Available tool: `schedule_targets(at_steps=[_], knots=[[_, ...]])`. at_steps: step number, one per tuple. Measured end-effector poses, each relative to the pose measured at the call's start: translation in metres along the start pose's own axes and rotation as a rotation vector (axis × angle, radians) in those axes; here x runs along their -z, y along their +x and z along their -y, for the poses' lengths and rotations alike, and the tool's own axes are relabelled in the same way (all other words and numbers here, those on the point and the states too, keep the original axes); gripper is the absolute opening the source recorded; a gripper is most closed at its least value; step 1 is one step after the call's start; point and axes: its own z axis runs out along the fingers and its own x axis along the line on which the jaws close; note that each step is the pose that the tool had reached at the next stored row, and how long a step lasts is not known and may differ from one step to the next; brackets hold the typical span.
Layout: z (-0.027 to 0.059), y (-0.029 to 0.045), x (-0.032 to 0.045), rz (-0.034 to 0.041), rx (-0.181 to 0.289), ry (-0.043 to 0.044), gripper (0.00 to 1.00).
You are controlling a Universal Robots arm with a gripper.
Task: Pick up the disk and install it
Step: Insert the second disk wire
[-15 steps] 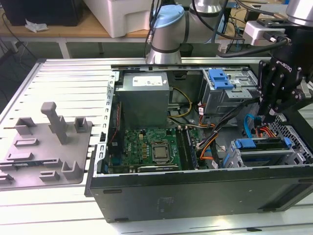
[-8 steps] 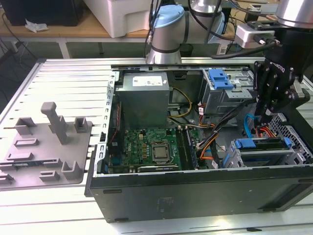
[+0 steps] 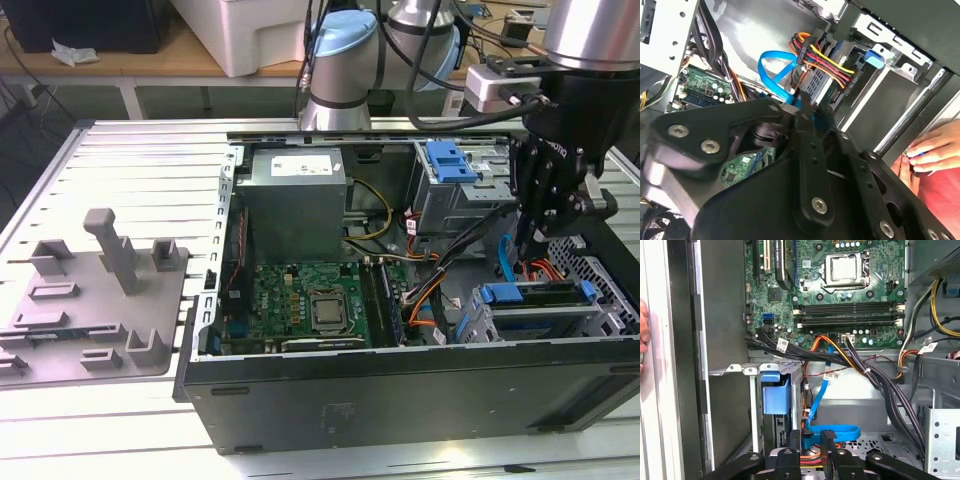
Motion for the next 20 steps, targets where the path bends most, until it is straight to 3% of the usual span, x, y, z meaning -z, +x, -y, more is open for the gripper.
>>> schedule_targets(at_steps=[2, 8, 10, 20], knots=[[-0.0014, -0.0003, -0.0005, -0.0002, -0.001, 0.01, 0.16], [-0.0003, -0.0007, -0.0006, -0.0104, -0.001, 0.0101, 0.16], [0.0025, -0.0007, -0.0007, -0.0166, -0.001, 0.0071, 0.16], [0.0127, -0.0008, -0.0015, -0.0223, -0.033, -0.0162, 0.16]])
